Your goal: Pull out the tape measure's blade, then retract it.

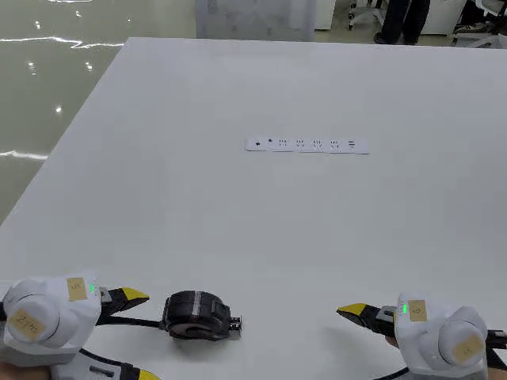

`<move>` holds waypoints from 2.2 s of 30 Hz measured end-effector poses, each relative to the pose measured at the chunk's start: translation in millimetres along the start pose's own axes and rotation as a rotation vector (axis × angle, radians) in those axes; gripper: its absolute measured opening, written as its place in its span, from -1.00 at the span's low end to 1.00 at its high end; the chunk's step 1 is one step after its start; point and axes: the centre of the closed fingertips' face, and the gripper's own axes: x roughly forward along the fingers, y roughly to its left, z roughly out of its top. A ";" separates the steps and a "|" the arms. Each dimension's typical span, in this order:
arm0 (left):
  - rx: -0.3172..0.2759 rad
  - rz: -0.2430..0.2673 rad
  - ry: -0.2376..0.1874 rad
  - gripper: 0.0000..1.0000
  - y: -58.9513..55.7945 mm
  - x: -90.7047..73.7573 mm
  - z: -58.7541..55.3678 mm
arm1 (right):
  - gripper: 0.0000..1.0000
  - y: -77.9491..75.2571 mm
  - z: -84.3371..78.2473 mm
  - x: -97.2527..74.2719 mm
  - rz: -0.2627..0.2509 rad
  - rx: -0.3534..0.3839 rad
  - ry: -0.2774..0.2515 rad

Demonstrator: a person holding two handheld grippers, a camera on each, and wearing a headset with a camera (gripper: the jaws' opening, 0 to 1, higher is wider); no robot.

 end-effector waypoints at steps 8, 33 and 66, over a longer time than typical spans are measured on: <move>0.031 -0.030 0.014 0.40 5.2 10.0 2.4 | 0.59 -3.0 7.8 11.0 0.029 -0.021 0.007; 0.076 -0.075 0.012 -0.04 14.4 27.6 9.6 | 0.57 -1.5 13.9 20.2 0.058 -0.019 -0.002; 0.140 -0.081 0.000 -0.40 18.0 33.5 16.7 | 0.56 -6.5 14.2 23.9 0.064 -0.023 -0.007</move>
